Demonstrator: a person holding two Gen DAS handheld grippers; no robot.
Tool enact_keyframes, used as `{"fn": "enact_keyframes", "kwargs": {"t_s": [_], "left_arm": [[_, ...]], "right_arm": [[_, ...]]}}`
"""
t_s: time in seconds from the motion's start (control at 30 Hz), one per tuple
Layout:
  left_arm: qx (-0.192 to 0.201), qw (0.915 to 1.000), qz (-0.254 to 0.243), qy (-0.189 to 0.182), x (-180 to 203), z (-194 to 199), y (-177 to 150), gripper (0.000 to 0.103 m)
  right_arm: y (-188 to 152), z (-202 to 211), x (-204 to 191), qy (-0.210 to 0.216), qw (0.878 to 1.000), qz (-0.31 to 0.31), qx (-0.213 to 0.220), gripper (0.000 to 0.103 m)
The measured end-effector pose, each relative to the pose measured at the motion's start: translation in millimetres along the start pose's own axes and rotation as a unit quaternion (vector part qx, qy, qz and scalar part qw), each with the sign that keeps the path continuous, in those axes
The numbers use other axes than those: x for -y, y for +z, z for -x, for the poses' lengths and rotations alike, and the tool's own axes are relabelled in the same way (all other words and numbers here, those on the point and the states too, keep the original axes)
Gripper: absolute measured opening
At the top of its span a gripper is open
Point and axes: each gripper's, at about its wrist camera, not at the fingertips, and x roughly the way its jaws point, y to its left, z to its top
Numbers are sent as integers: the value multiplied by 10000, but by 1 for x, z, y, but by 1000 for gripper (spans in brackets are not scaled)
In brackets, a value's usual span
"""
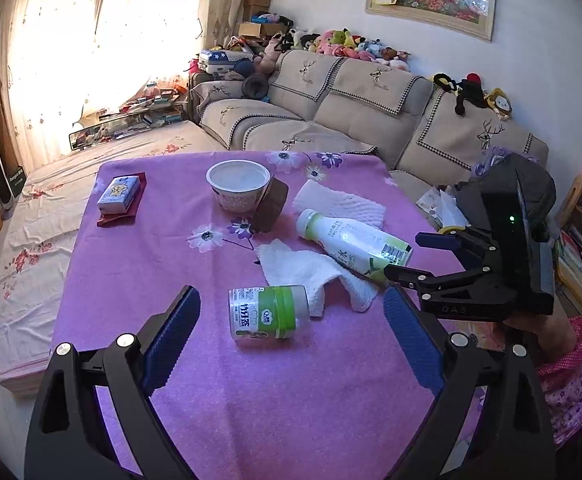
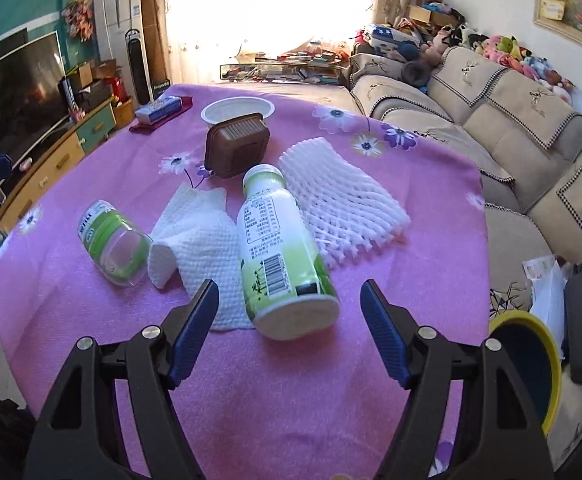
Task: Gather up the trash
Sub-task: 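Grasp the green-and-white drink bottle with the right gripper, then carry the drink bottle over the bin and open the right gripper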
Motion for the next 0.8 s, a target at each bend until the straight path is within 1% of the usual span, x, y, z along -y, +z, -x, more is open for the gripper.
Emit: {"fn": "enact_keyframes", "kwargs": {"t_s": [0.2,0.43,0.47,0.5,0.6,0.67,0.73,0.8], "left_arm": [[-77,10000,7,-46,9,-8,1,92],[-118,9999,-4,-45,13,-11,0,92],[-123,9999,-8,-45,13,-12,1,92],[-130,9999,-13,-48,14,-12,1,92],[-138,9999,-18,-46,14,-14,1,92],[-135,9999,-12,-56,15,-14,1,92],[-137,9999,-20,-51,15,-14,1,92],[-132,9999,-30,-48,15,-14,0,92]], "right_arm": [[4,-23,4,-112,9997,143,-175,69],[5,-38,-2,-133,9991,341,-190,67],[5,-40,-2,-118,9990,349,-234,58],[5,-41,-1,-96,9991,326,-256,55],[3,-37,0,-71,9995,250,-197,53],[3,-30,0,85,9998,155,-126,49],[2,-19,0,135,9998,108,-46,49],[0,-10,2,316,9995,0,-34,49]]}}
